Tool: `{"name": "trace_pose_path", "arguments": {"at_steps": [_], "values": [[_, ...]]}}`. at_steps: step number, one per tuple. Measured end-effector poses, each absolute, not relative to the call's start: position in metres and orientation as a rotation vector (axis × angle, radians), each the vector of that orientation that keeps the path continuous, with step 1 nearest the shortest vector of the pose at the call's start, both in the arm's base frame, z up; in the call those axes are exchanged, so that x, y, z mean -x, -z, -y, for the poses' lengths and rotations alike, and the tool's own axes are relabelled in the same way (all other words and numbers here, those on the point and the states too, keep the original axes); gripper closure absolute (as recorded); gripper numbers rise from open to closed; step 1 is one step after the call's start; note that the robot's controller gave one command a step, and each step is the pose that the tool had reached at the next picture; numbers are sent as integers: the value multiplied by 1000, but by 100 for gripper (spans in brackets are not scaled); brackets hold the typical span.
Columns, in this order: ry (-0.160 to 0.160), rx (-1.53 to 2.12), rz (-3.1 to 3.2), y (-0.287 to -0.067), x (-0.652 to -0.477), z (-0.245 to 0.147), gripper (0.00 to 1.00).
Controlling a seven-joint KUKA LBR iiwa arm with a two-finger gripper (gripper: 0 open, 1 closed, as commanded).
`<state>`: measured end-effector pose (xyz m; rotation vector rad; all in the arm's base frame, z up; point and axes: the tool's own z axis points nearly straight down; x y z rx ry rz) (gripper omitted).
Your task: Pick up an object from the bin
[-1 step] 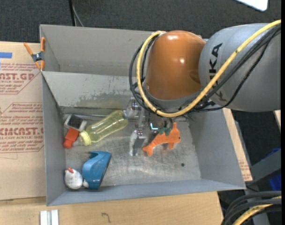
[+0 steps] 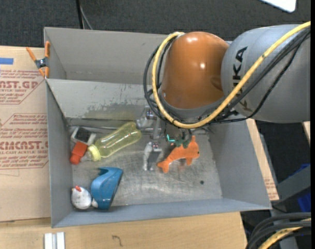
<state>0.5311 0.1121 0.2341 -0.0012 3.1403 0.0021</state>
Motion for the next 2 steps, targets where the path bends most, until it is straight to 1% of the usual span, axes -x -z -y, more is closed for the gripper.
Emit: {"name": "trace_pose_path", "arguments": {"at_steps": [1,2], "values": [[-3,-24,-3135,-178,-520,-95,0],[0,-333,-3127,-160,-528,-60,0]]}}
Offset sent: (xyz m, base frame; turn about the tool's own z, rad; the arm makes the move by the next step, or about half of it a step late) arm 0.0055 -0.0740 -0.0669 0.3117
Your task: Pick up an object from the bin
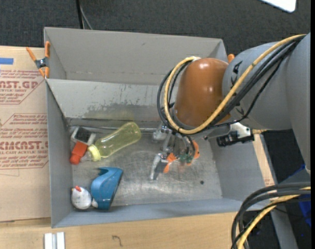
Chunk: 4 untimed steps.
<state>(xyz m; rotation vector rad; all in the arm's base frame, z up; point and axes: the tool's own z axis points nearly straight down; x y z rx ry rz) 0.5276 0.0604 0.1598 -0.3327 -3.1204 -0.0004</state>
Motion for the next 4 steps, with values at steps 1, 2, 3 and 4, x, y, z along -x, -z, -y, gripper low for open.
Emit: {"name": "trace_pose_path", "arguments": {"at_steps": [1,2,3,4], "values": [[0,373,3121,-146,-541,-50,0],[0,-85,3143,-110,-548,-29,0],[1,377,3119,-88,-547,2,100],[2,377,3119,-88,-547,2,100]]}}
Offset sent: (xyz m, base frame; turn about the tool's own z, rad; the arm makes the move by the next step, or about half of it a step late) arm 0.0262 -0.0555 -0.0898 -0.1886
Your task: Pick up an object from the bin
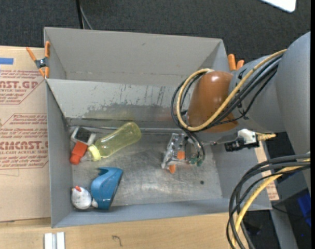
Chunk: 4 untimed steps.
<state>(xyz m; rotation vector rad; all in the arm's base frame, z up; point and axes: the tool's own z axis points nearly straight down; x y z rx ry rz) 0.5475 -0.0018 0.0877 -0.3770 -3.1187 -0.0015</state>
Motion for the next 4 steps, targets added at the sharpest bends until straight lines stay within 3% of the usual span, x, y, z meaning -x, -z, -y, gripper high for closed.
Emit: {"name": "trace_pose_path", "arguments": {"at_steps": [1,2,3,4], "values": [[0,397,3110,-139,-541,4,100],[1,538,3094,-154,-542,7,0],[1,537,3095,-155,-542,7,0],[0,-167,3137,-83,-523,90,100]]}}
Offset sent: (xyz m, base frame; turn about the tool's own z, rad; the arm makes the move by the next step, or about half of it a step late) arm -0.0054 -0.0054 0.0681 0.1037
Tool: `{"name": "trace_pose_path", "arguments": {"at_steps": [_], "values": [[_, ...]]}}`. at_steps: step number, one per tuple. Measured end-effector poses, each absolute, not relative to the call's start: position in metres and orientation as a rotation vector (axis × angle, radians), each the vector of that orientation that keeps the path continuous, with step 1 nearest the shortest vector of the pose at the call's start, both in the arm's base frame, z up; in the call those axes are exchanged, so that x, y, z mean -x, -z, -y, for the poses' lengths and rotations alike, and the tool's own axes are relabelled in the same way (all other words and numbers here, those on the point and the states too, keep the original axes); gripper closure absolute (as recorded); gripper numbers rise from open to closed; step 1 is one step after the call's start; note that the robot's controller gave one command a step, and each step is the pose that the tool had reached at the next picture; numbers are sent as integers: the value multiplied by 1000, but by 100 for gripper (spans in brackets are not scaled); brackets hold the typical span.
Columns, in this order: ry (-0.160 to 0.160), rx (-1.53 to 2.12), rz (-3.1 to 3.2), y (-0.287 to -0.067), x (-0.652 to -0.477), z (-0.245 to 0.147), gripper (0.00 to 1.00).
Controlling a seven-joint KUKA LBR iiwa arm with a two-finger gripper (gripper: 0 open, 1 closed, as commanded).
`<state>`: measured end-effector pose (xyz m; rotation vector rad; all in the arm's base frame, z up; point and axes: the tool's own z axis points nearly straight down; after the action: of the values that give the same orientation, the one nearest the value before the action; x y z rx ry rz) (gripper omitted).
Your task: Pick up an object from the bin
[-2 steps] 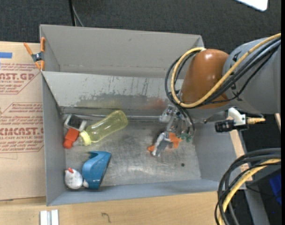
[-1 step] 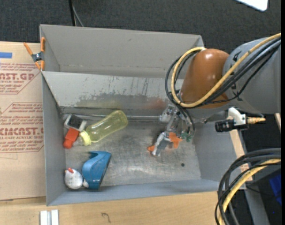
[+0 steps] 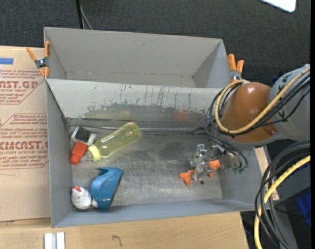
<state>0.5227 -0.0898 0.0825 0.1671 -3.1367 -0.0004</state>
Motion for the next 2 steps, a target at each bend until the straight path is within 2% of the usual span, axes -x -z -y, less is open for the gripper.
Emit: {"name": "trace_pose_path", "arguments": {"at_steps": [1,2], "values": [[1,-168,3137,-83,-523,90,100],[2,-311,3122,-114,-527,88,100]]}}
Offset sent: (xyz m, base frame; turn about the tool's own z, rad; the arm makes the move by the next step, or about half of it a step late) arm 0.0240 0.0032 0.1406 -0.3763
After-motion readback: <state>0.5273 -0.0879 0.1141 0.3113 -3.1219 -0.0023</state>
